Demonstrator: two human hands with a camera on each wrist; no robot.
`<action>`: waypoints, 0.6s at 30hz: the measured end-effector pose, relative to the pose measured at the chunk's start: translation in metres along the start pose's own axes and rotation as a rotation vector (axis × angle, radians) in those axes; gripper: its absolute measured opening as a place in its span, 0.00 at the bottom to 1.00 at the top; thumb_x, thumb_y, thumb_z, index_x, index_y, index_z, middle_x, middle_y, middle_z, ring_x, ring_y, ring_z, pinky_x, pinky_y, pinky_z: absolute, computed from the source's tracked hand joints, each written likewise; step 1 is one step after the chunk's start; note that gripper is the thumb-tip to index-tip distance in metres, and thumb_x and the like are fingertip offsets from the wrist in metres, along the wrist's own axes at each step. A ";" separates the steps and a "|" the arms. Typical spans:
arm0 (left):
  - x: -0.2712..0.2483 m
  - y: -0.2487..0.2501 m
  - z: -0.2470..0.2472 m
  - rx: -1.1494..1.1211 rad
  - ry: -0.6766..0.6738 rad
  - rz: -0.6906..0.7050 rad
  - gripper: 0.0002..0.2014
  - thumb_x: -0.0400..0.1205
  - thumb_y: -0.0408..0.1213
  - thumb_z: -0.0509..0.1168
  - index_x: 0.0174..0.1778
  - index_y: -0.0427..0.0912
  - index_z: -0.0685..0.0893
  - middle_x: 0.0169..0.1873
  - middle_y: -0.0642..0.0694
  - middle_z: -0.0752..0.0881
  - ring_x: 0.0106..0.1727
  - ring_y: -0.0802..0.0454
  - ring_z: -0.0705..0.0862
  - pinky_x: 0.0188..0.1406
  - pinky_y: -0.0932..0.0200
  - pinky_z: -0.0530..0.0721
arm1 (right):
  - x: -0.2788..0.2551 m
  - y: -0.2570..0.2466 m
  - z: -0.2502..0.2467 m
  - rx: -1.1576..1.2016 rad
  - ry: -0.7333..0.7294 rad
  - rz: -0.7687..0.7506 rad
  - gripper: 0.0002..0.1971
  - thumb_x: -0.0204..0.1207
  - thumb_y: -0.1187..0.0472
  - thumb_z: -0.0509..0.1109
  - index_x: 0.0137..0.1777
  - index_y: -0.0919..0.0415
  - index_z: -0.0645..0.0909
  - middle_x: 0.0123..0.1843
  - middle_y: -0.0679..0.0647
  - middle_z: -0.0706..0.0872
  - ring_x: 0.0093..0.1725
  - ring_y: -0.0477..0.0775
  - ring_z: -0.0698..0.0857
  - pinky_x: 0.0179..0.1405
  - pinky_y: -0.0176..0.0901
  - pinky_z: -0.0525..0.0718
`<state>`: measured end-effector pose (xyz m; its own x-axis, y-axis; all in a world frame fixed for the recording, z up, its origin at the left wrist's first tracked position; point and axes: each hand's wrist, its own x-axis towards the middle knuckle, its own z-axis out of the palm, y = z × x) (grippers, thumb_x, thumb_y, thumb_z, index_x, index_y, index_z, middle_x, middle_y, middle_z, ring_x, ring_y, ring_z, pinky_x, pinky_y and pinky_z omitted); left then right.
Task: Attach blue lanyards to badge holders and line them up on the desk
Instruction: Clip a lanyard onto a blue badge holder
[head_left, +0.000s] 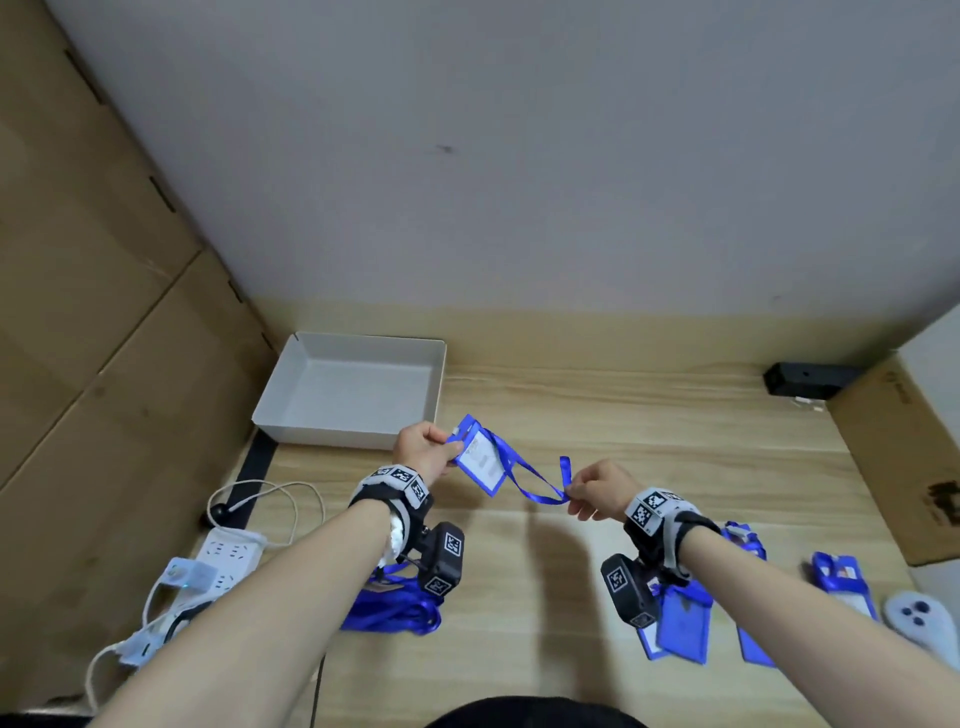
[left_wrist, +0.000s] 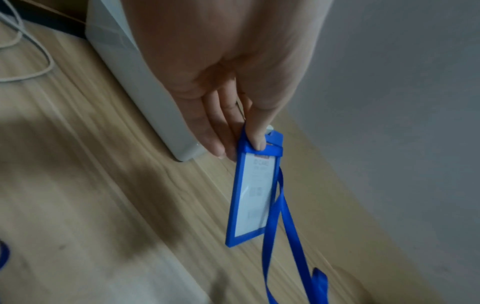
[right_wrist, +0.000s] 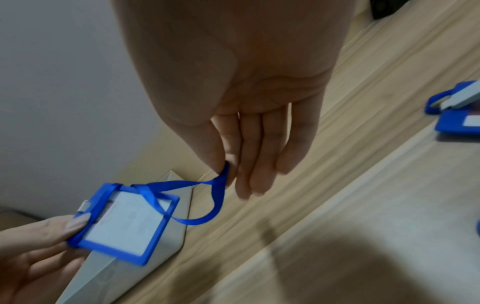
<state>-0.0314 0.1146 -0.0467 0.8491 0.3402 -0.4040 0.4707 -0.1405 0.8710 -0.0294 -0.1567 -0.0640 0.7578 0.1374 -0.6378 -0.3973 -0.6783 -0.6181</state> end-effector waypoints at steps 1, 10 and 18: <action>-0.001 0.000 0.000 0.022 -0.021 0.004 0.14 0.74 0.23 0.75 0.33 0.39 0.77 0.33 0.38 0.87 0.30 0.50 0.86 0.24 0.60 0.87 | -0.001 0.004 -0.003 -0.005 0.019 0.014 0.11 0.79 0.64 0.67 0.36 0.61 0.85 0.31 0.54 0.90 0.26 0.48 0.84 0.28 0.37 0.77; -0.026 -0.009 0.018 0.176 -0.263 0.031 0.08 0.75 0.28 0.76 0.34 0.41 0.84 0.32 0.44 0.87 0.33 0.51 0.85 0.30 0.61 0.81 | -0.003 0.020 0.000 -0.016 0.104 -0.061 0.24 0.78 0.48 0.73 0.69 0.60 0.81 0.63 0.55 0.84 0.65 0.56 0.82 0.64 0.45 0.78; -0.045 -0.010 0.035 0.192 -0.335 0.062 0.09 0.71 0.30 0.79 0.32 0.41 0.85 0.32 0.47 0.88 0.34 0.54 0.86 0.33 0.61 0.84 | -0.014 -0.012 0.032 0.123 0.035 -0.193 0.17 0.66 0.41 0.72 0.38 0.56 0.86 0.34 0.53 0.83 0.36 0.50 0.78 0.39 0.45 0.75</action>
<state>-0.0658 0.0685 -0.0467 0.8936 0.0073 -0.4488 0.4253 -0.3335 0.8413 -0.0516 -0.1276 -0.0618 0.8426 0.2295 -0.4872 -0.3015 -0.5485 -0.7799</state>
